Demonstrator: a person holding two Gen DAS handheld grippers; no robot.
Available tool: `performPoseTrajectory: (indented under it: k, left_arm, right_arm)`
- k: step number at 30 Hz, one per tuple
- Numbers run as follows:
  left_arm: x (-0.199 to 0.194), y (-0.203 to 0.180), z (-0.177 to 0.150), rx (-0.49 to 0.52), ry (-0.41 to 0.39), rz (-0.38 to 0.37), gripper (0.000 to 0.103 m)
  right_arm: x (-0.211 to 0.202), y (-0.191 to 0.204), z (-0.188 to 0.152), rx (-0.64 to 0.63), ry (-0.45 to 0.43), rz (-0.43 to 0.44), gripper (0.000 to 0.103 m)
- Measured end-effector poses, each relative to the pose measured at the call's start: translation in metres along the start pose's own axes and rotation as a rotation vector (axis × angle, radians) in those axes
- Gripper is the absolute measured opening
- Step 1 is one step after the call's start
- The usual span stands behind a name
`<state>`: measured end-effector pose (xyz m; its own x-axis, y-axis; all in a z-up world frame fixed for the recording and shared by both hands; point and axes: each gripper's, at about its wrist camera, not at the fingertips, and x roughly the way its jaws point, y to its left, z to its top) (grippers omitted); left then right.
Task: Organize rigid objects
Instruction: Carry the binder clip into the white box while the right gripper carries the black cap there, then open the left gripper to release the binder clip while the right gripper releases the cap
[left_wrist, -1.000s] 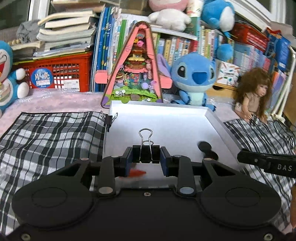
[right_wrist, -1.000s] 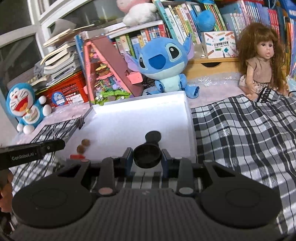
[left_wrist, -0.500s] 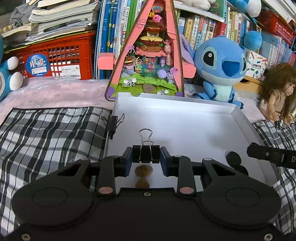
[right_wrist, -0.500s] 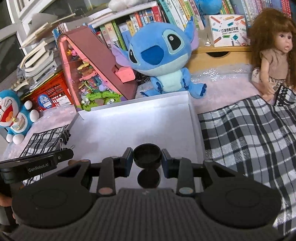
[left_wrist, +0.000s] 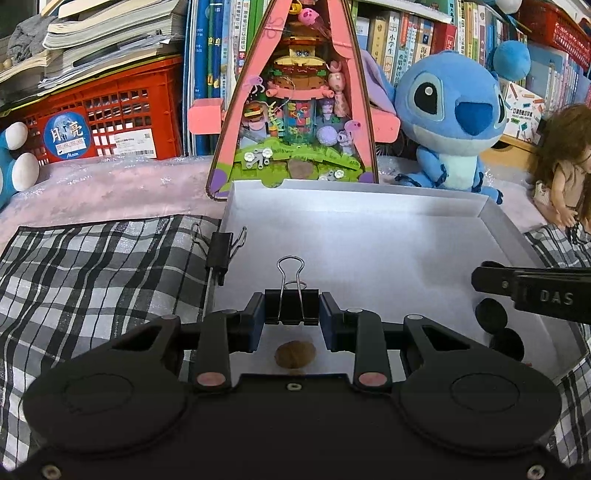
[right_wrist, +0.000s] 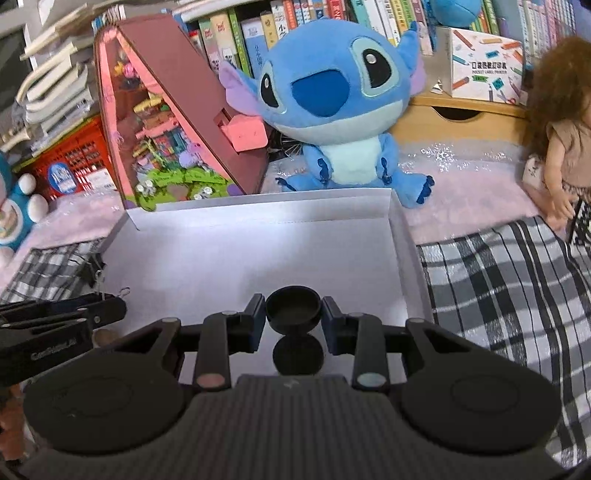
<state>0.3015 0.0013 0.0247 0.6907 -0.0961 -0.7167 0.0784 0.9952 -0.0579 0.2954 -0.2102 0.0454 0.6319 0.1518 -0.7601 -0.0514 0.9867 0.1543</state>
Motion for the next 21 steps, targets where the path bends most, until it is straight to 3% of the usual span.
performPoseTrajectory:
  k: [19,21]
  left_arm:
    - [0.009,-0.001,-0.007,0.032,-0.003,0.021,0.030]
    - [0.008,-0.001,-0.007,0.032,-0.005,0.023,0.030]
  right_arm:
    - [0.013,0.004,-0.008,-0.057,0.023,-0.042,0.038]
    - [0.013,0.004,-0.008,-0.060,0.021,-0.044,0.042]
